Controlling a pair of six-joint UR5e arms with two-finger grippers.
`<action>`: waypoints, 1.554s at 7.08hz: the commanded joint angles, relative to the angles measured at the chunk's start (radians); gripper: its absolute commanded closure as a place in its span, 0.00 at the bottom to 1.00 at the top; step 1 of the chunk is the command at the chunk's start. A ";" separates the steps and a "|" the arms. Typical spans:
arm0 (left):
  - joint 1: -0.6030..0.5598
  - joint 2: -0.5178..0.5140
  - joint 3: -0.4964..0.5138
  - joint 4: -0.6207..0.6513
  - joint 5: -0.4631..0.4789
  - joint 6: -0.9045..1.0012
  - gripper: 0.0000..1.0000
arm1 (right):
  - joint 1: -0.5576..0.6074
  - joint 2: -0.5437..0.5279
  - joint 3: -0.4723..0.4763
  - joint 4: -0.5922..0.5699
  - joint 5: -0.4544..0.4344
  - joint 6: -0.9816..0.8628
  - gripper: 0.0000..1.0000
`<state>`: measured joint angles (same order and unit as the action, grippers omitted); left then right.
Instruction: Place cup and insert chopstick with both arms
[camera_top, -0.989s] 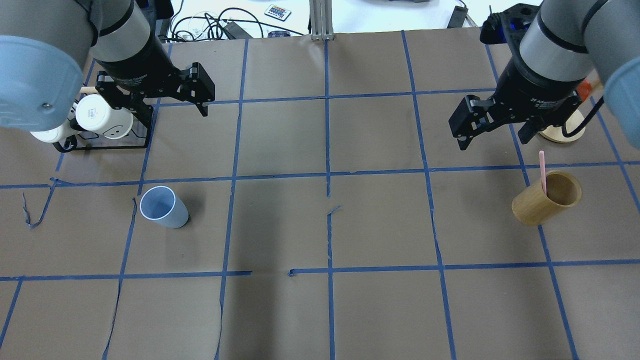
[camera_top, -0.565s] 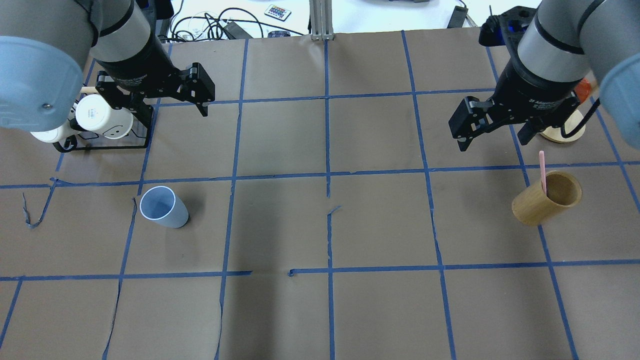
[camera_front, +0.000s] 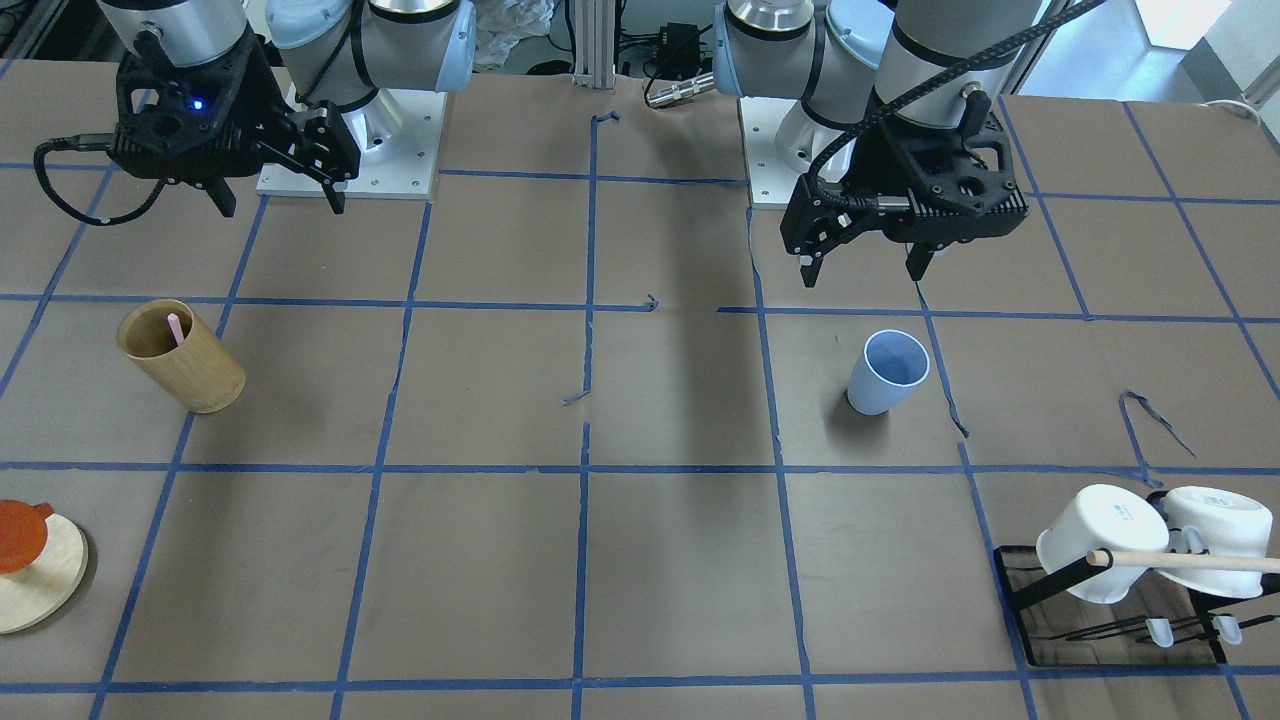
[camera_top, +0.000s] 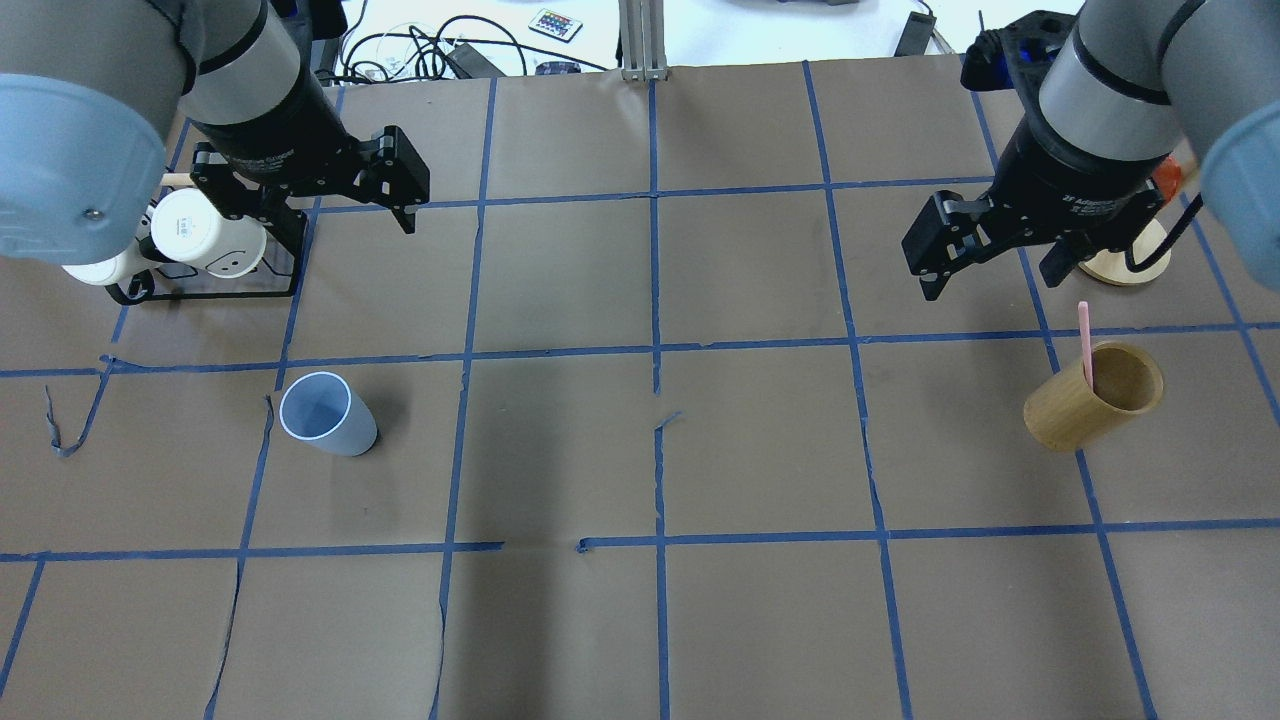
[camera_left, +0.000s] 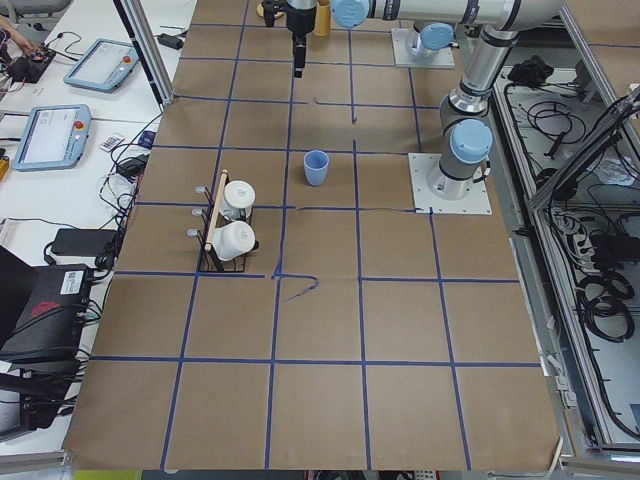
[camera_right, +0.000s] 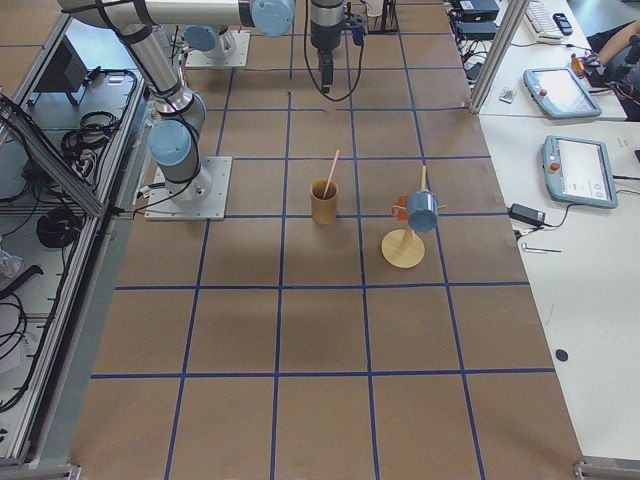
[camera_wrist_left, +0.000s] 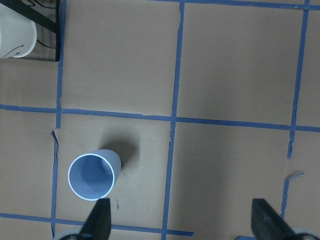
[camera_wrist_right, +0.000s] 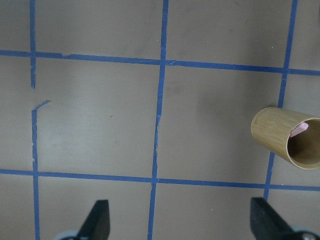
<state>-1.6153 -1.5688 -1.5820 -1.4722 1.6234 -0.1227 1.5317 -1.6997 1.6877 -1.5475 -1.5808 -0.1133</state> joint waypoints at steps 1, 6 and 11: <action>0.000 0.001 -0.001 0.000 0.000 0.000 0.00 | 0.004 0.000 0.007 0.001 0.001 -0.003 0.00; 0.000 0.000 -0.003 0.000 0.000 0.000 0.00 | -0.014 0.020 0.009 -0.014 -0.002 -0.060 0.00; 0.040 0.018 -0.038 -0.016 0.012 0.072 0.00 | -0.295 0.069 0.134 -0.239 0.015 -0.754 0.00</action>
<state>-1.5971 -1.5564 -1.6069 -1.4855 1.6295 -0.0943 1.2888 -1.6342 1.7620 -1.7105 -1.5675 -0.7185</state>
